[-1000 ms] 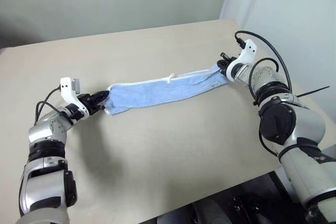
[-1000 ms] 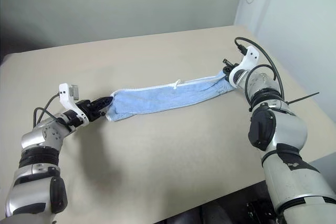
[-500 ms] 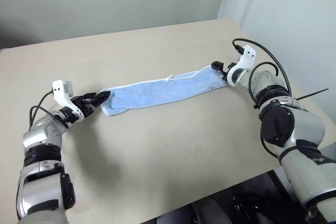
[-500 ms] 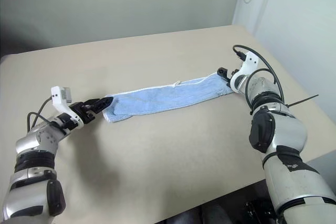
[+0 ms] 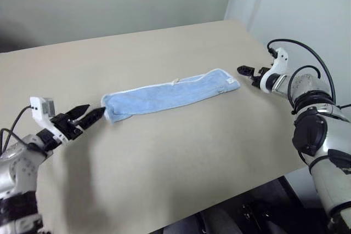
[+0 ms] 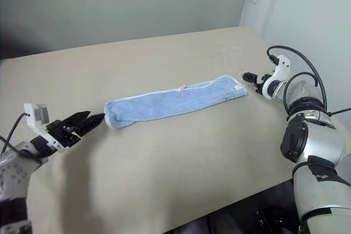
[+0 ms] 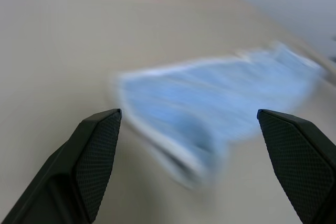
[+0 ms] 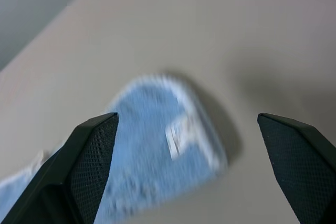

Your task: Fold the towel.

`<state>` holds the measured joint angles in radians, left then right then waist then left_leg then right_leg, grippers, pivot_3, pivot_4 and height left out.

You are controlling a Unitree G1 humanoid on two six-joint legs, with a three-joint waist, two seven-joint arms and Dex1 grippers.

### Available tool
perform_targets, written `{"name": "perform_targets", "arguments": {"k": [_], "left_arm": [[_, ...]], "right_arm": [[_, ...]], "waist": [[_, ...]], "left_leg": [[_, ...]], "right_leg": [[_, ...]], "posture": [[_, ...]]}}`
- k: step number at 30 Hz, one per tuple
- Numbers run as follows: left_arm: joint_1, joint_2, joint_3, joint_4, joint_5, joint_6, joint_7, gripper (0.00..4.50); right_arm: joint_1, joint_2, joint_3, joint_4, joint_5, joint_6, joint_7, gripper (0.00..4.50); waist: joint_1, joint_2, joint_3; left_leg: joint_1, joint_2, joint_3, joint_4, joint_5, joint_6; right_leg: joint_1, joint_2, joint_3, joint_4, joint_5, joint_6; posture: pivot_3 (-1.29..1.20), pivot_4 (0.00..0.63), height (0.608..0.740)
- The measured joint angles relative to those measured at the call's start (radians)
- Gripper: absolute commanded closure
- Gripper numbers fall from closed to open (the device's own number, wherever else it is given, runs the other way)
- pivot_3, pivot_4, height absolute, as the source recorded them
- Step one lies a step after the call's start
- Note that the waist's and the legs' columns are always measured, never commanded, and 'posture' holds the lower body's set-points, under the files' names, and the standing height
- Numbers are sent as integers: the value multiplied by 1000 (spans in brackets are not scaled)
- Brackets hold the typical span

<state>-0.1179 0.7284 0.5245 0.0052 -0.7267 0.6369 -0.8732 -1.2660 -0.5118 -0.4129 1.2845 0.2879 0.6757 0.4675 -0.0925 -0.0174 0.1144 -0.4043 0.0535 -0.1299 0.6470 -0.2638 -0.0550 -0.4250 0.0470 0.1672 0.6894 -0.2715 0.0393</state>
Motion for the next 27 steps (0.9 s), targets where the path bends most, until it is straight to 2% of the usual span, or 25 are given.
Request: {"name": "perform_targets", "arguments": {"k": [5, 10, 17, 21, 27], "left_arm": [[87, 31, -89, -164, 15, 6, -44, 0], [100, 42, -143, -173, 84, -45, -57, 0], [101, 33, -179, -211, 97, -62, -57, 0], [100, 9, -207, -225, 97, -64, -50, 0], [103, -9, -207, -262, 90, -64, -24, 0]], "right_arm": [[47, 36, -19, -5, 31, 45, -7, 13], [53, 66, -45, -18, 63, 55, -19, 13], [54, 127, -102, -13, 112, -10, -85, 13], [54, 166, -134, 7, 125, -75, -122, 939], [56, 188, -161, 28, 138, -136, -174, 3113]], "waist": [[12, 0, 0], [16, 0, 0], [16, 0, 0], [16, 0, 0], [20, 0, 0]], "left_leg": [[2, 0, 0, 1, 0, 1], [3, 0, 0, 1, -1, 1], [4, 0, 0, 1, -1, 1], [3, 0, 0, 1, -1, 1], [3, 0, 0, 1, -1, 1]], "right_leg": [[0, 0, 0, 5, 0, 1], [2, 0, 0, 5, 0, 1], [2, 0, 0, 5, 0, 1], [2, 0, 0, 5, 1, 0], [2, 0, 0, 4, 1, 0]], "posture": [[0, 150, 740], [0, 150, 740], [0, 150, 740], [0, 150, 740], [0, 150, 740]]}}
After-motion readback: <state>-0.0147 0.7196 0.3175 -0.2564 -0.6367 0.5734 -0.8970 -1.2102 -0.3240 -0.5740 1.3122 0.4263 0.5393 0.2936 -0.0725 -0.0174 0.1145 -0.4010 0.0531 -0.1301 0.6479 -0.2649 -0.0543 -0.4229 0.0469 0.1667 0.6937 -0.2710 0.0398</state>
